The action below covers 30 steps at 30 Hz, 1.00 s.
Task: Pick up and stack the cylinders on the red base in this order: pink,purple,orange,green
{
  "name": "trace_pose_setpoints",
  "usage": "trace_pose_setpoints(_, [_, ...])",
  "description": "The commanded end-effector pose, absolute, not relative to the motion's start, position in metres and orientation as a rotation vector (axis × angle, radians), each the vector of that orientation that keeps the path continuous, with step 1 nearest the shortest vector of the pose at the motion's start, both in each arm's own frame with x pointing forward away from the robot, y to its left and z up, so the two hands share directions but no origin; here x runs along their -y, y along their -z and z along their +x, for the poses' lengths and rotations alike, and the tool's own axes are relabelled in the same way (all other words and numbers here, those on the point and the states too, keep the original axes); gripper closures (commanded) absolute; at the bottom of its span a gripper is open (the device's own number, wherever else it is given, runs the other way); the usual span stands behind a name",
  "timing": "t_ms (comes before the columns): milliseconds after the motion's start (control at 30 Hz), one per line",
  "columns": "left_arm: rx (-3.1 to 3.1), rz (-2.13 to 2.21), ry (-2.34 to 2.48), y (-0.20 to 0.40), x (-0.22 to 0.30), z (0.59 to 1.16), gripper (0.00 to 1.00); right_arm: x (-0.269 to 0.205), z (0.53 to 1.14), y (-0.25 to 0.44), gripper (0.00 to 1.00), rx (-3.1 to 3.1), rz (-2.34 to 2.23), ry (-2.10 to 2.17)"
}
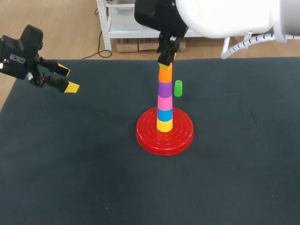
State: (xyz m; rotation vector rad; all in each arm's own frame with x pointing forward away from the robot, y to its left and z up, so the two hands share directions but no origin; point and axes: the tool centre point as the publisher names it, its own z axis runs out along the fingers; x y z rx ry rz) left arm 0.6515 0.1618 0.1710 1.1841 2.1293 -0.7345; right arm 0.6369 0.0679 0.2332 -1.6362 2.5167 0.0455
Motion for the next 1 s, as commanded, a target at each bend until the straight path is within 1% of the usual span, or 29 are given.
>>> trace_pose_setpoints(33, [-2.124,1.186,0.738,-0.17,-0.163,0.652,0.0,-0.067,0.637,-0.231,1.0,-2.515,-1.634,-0.043])
trace_pose_setpoints(567, [-2.124,1.186,0.738,-0.17,-0.163,0.652,0.0,-0.071,0.646,-0.208,1.0,-2.567,-1.627,-0.052])
trace_pose_setpoints(800, [-2.124,1.186,0.738,-0.17,-0.163,0.652,0.0,-0.071,0.644,-0.212,1.0,-2.555,-1.628,-0.094])
trace_pose_setpoints(833, [-2.124,1.186,0.738,-0.17,-0.163,0.652,0.0,-0.071,0.643,-0.217,0.85,-2.542,-1.616,-0.105])
trace_pose_setpoints(867, [-2.124,1.186,0.738,-0.17,-0.163,0.652,0.0,-0.071,0.642,-0.223,0.55,-2.516,-1.614,-0.12])
trace_pose_setpoints(900, [-2.124,1.186,0.738,-0.17,-0.163,0.652,0.0,-0.071,0.641,-0.231,0.0,-2.502,-1.604,-0.141])
trace_pose_setpoints(1000, [-2.124,1.186,0.738,-0.17,-0.163,0.652,0.0,-0.07,0.645,-0.254,0.0,-2.472,-1.532,-0.188])
